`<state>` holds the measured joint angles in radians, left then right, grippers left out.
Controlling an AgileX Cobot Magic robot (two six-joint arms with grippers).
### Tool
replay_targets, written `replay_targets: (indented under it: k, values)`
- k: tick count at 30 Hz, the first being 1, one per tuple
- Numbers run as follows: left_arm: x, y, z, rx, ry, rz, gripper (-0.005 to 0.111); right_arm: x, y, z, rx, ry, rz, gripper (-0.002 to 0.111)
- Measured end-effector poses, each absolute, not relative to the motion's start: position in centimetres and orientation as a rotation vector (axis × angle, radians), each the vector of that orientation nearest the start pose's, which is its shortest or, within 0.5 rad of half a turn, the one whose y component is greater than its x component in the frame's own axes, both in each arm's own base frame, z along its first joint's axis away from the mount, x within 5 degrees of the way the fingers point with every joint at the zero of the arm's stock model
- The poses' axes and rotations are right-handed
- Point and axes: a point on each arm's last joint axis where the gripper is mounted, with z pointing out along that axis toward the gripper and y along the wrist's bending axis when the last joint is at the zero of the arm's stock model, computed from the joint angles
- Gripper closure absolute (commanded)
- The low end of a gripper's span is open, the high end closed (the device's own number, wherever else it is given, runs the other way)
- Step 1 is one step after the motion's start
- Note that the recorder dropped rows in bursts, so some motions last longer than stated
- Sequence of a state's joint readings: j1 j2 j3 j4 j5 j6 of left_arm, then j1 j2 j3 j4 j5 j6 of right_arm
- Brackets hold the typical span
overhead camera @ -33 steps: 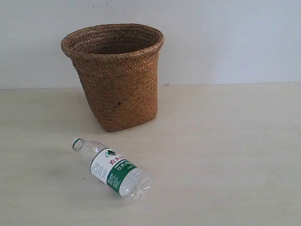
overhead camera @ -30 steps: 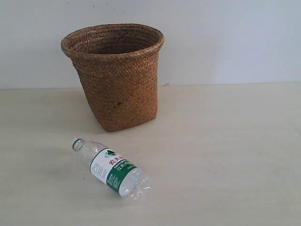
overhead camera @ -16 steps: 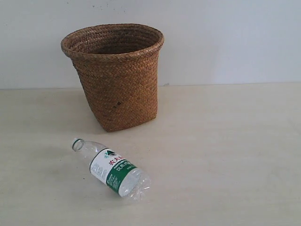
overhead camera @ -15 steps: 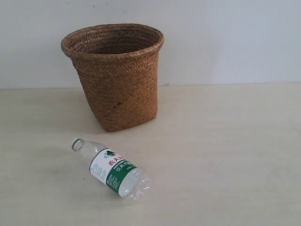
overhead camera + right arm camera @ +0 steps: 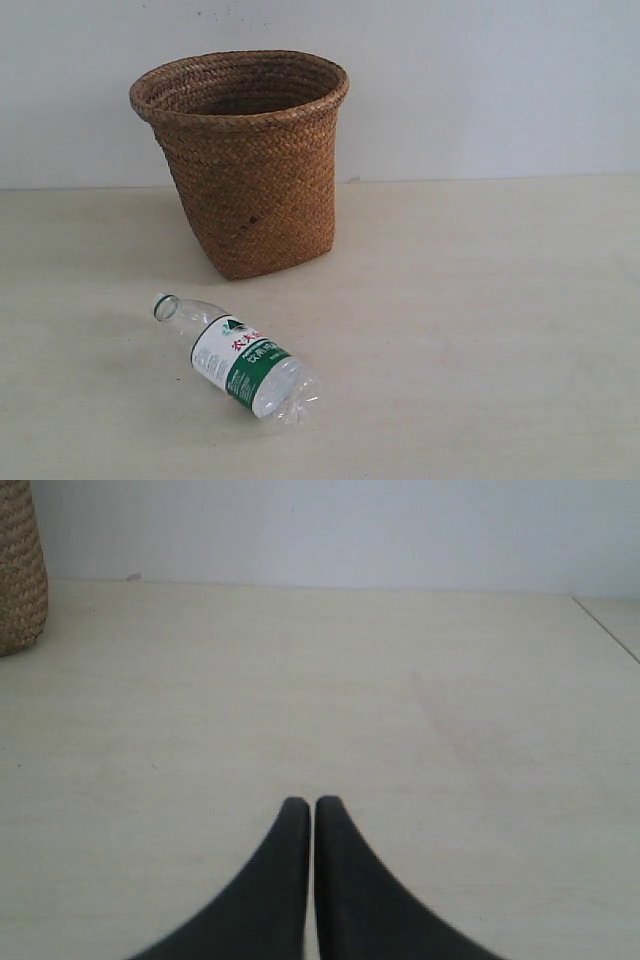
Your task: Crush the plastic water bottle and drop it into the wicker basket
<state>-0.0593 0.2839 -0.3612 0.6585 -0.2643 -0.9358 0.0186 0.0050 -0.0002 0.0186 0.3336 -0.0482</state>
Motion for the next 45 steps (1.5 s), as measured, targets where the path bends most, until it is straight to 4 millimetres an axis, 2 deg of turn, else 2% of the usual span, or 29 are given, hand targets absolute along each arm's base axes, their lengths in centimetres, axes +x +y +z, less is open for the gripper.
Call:
replay_targets:
  k: [5,13,17,22,31,33,36,40,42,45]
  values:
    - [11.4,-2.8,33.7,0.114,1.425,-0.357,0.103,5.4,0.2,18.3,-0.049,1.821,-0.003,0.108]
    - [19.4,-4.7,32.9,0.44,1.679,-0.302,0.103,5.4,0.2,18.3,-0.049,1.821,-0.003,0.108]
    - [22.0,-4.9,32.3,0.54,1.738,-0.254,0.103,5.4,0.2,18.3,-0.049,1.821,-0.003,0.108]
    - [23.0,-5.4,31.3,0.572,1.772,-0.31,0.103,5.4,0.2,18.3,-0.049,1.821,-0.003,0.108]
    - [23.1,-5.7,31.1,0.551,1.79,-0.385,0.103,5.4,0.2,18.3,-0.049,1.821,-0.003,0.108]
    - [23.2,-5.4,31.0,0.528,1.802,-0.353,0.103,5.4,0.2,18.3,-0.049,1.821,-0.003,0.108]
    - [23.5,-4.9,31.0,0.587,1.806,-0.226,0.103,5.4,0.2,18.3,-0.049,1.821,-0.003,0.108]
    - [24.4,-4.8,34.4,0.791,1.64,-0.005,0.103,5.4,0.2,18.3,-0.049,1.821,-0.003,0.108]
    - [25.4,-5.0,35.7,0.811,1.597,0.006,0.103,5.4,0.2,18.3,-0.049,1.821,-0.003,0.108]
    - [27.2,-5.4,35.9,0.808,1.611,-0.045,0.103,5.4,0.2,18.3,-0.049,1.821,-0.003,0.108]
